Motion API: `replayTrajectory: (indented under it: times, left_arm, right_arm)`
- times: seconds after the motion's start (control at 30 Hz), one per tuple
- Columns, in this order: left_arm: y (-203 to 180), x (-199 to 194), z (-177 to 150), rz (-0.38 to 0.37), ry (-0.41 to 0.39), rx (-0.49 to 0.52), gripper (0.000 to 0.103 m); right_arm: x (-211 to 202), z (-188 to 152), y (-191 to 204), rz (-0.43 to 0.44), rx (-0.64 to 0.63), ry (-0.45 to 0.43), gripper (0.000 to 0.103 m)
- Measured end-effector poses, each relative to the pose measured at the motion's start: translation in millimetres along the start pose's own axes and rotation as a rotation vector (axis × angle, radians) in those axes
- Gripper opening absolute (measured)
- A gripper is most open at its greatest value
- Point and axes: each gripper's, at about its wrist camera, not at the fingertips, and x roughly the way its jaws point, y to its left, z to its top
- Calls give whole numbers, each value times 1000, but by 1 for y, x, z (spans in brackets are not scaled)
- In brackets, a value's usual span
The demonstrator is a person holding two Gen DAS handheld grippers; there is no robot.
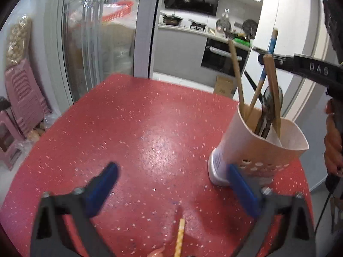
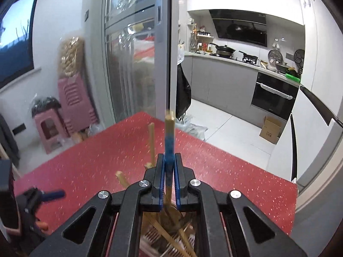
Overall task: Organize utensils
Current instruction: 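Open both grippers to release the chopsticks and pull back from the holder, then close the right gripper on the dark spoon handle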
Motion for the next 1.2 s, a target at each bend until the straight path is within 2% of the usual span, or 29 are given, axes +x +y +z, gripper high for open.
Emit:
replayTrajectory:
  times: [0.03,0.07,0.1,0.13,0.23,0.4,0.53,0.67,0.7,0.77,0.87,1.0,1.2]
  left_arm:
    - [0,2,-1,-1,0,12,103]
    - [0,3,-2,6,-2,15,103]
    - [1,5,-3,18,-3,19,103]
    - [2,6,-5,25,1,20,103]
    - [12,3,-12,32,9,12,103]
    - [39,-4,-29,58,51,-6,103]
    - [68,-11,-47,85,96,-40,103]
    - [80,-20,-64,99,125,-33,103]
    - [79,-25,-70,105,135,-21,103]
    - [80,-30,-80,112,153,-4,103]
    - [86,-35,-89,105,177,4,103]
    - [96,-44,-99,111,200,6,103]
    - [119,-51,-107,113,221,-21,103]
  right_arm:
    - [-4,0,1,-12,-4,-4,29]
    - [-10,2,1,-38,1,-12,40]
    - [-17,3,-2,-51,12,-23,58]
    - [-26,3,-3,-66,26,-40,61]
    - [-55,3,-3,-107,71,-72,61]
    - [-86,-24,18,-71,130,-2,61]
    - [-88,-68,40,29,210,165,61]
    - [-59,-129,68,118,380,436,61]
    - [-52,-138,74,124,400,478,61]
    - [-37,-162,94,103,423,574,59]
    - [-23,-184,115,90,457,653,56]
    - [-11,-199,133,30,472,694,51]
    - [5,-199,160,-81,419,724,47]
